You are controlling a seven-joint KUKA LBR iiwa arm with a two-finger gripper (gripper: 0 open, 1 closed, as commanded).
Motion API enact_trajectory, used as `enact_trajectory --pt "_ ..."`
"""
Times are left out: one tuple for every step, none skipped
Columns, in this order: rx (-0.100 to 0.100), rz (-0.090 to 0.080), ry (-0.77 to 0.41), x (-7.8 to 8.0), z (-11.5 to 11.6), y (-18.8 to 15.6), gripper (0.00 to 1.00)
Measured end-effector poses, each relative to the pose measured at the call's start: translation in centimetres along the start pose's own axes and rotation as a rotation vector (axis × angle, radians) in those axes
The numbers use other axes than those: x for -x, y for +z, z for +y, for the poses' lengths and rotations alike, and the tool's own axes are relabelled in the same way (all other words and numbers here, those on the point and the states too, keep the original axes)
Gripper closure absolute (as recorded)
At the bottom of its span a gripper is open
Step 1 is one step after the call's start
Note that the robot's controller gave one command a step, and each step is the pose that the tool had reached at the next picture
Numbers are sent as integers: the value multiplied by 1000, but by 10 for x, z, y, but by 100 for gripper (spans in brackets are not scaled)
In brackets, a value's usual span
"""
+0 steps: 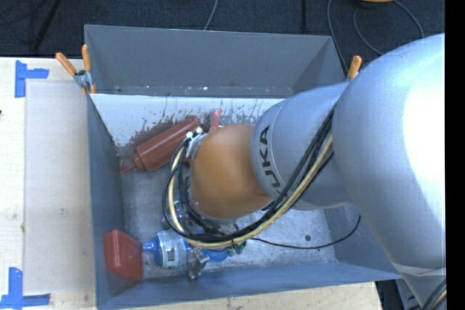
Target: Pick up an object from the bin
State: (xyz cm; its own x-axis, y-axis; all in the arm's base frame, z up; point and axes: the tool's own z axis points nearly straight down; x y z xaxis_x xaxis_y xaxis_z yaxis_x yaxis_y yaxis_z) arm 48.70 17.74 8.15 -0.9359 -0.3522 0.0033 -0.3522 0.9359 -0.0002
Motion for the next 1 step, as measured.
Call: enact_trajectory --pt "6 -14 -130 -3 -14 8 100"
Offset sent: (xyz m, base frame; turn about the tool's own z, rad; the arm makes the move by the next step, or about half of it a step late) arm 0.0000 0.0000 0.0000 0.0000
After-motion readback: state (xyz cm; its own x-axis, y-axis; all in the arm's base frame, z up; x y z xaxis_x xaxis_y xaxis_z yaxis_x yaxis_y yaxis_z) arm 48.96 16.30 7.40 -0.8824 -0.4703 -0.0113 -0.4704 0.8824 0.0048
